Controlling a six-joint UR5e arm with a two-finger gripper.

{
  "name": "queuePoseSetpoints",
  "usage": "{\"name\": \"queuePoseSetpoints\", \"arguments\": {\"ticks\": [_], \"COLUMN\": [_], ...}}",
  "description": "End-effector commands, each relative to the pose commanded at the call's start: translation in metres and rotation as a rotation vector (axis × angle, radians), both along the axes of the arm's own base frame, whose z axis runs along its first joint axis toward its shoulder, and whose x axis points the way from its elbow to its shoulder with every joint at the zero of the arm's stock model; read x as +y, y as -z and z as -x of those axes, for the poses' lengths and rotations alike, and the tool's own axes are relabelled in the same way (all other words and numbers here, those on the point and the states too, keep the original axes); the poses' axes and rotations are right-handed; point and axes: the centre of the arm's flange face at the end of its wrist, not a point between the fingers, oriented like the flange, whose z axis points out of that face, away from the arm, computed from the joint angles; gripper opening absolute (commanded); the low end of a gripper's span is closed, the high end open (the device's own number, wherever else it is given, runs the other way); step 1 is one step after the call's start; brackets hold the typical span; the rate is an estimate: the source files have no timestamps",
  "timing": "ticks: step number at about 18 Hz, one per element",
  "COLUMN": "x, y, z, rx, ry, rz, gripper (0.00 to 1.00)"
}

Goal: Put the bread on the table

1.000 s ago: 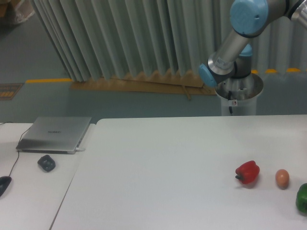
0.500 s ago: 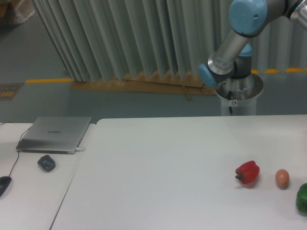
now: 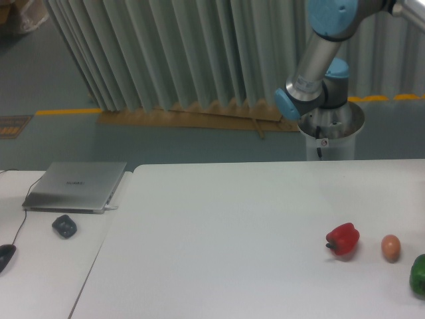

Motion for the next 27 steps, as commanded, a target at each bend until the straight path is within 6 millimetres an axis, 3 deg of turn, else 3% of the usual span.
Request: {"name": "queuePoseSetpoints", "arguments": {"ticks": [4, 9, 13, 16, 20, 23, 24, 26, 27], "x": [0.037, 0.125, 0.161, 0.178, 0.187, 0.191, 0.192, 0.193, 0.194], "y": [-0.010, 0.003, 0.010, 0.021, 0.047, 0.050, 0.052, 0.055, 0.055], "z": [-0.030, -0.089, -0.129, -0.153, -0.152, -0.151, -0.151, -0.148, -0.149], "rx": [-0.046, -0.051, -0.061, -0.030, 0.034, 0.036, 0.033, 0.044, 0.053], "ry": [-0.158, -0.254, -0.265, -0.270, -0.259, -0.257, -0.254, -0.251, -0.251], "rz": [-0.114, -0.139, -0.125, -0.095, -0.081, -0.080, -0.078, -0.085, -0.091], "gripper": [0.17, 0.18, 0.18, 0.18, 0.18, 0.19, 0.32, 0.89, 1.00]}}
